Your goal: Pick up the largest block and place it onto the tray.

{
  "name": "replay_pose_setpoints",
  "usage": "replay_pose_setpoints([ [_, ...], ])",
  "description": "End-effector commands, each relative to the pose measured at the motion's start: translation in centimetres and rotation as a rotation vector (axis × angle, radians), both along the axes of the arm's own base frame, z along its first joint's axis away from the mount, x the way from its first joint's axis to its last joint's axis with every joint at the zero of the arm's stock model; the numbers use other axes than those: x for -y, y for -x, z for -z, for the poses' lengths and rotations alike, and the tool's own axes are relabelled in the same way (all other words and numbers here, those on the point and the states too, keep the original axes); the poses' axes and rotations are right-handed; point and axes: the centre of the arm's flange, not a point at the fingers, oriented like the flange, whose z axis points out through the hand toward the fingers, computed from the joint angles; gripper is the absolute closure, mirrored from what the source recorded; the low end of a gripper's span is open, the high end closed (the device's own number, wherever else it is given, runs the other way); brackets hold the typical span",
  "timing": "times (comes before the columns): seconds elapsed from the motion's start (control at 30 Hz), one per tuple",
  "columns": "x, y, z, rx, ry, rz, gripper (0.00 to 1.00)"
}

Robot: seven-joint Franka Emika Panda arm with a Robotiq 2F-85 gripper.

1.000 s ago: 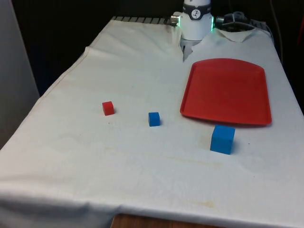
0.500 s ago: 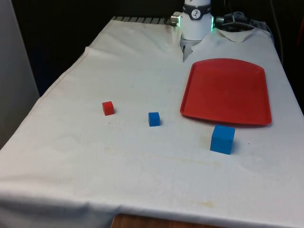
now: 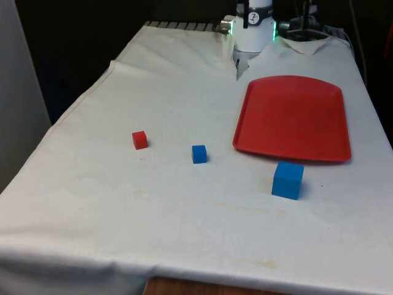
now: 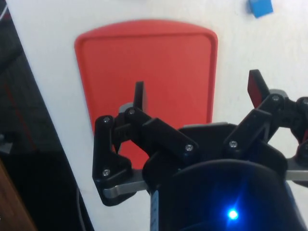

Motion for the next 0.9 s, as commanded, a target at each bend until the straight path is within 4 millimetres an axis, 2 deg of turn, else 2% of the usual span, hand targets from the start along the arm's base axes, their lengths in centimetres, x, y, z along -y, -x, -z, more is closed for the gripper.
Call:
replay_pose_setpoints([
  [0.0, -0.2, -0.5, 0.3, 0.005, -0.009, 0.006, 0.0],
  [0.3, -1.3, -2.7, 2.4, 0.035, -0.021, 0.019, 0.0],
  [0.67, -2.5, -4.5, 4.8, 0.052, -0.031, 0.036, 0.0],
  [0.87, -4.1, -5.1, 7.5, 0.043, -0.049, 0.043, 0.0],
])
